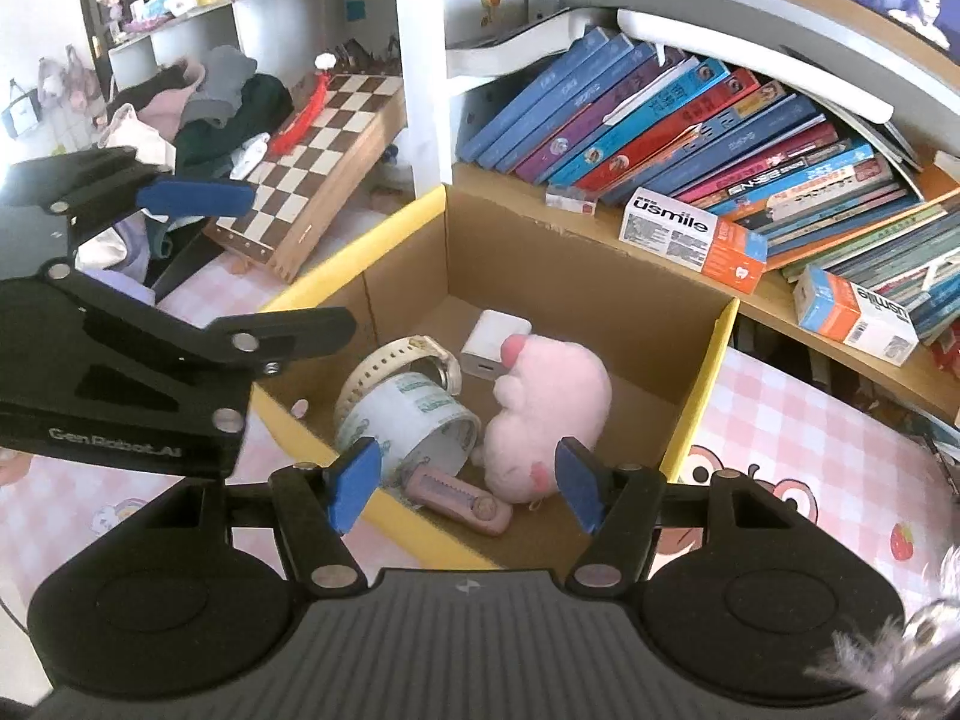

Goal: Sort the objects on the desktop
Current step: 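Withdraw both grippers from the yellow box back over the desk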

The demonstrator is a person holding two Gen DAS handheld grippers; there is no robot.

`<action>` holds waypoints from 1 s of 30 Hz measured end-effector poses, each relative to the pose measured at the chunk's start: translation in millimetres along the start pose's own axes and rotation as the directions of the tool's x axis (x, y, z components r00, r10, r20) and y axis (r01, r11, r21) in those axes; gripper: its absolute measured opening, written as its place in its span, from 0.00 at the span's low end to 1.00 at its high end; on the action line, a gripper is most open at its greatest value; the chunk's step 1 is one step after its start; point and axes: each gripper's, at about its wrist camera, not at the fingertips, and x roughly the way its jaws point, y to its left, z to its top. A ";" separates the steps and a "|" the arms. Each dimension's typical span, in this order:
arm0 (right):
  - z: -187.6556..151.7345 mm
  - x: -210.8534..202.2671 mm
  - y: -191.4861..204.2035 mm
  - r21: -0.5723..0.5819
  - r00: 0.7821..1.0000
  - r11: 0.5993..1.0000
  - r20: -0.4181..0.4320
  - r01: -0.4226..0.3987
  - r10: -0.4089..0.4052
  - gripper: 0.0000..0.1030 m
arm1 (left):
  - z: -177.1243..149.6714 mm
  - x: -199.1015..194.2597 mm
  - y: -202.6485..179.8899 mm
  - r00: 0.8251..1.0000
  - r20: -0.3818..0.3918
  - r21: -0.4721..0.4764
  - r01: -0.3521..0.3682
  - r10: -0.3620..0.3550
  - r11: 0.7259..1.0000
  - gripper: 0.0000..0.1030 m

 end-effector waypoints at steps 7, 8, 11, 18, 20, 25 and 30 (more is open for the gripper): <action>-15.5 -19.5 13.8 0.021 0.999 0.999 0.026 0.034 -0.034 0.67 | -15.6 -26.7 8.9 1.000 0.008 -0.030 -0.016 0.016 0.999 0.89; -17.7 -22.3 15.8 0.024 0.999 0.999 0.030 0.039 -0.039 0.67 | -17.8 -30.7 9.6 1.000 0.009 -0.032 -0.018 0.018 0.999 0.89; -24.4 -30.7 21.7 0.034 0.998 0.998 0.041 0.053 -0.054 0.68 | -24.6 -42.6 11.0 1.000 0.014 -0.035 -0.022 0.022 0.999 0.90; -43.5 -48.3 36.6 0.054 0.995 0.995 0.051 0.084 -0.086 0.68 | -43.4 -64.9 10.9 1.000 0.011 -0.043 -0.012 0.013 0.999 0.92; -51.0 -52.6 40.9 0.061 0.994 0.994 0.047 0.091 -0.094 0.68 | -49.0 -71.1 10.3 1.000 0.009 -0.041 -0.010 0.011 0.999 0.92; -69.1 -63.0 51.2 0.084 0.993 0.991 0.036 0.108 -0.111 0.68 | -64.3 -86.2 8.5 1.000 -0.002 -0.049 0.003 -0.003 0.999 0.92; -88.0 -73.1 61.5 0.114 0.991 0.985 0.028 0.129 -0.133 0.68 | -80.7 -99.3 5.9 1.000 -0.019 -0.048 0.015 -0.016 0.999 0.92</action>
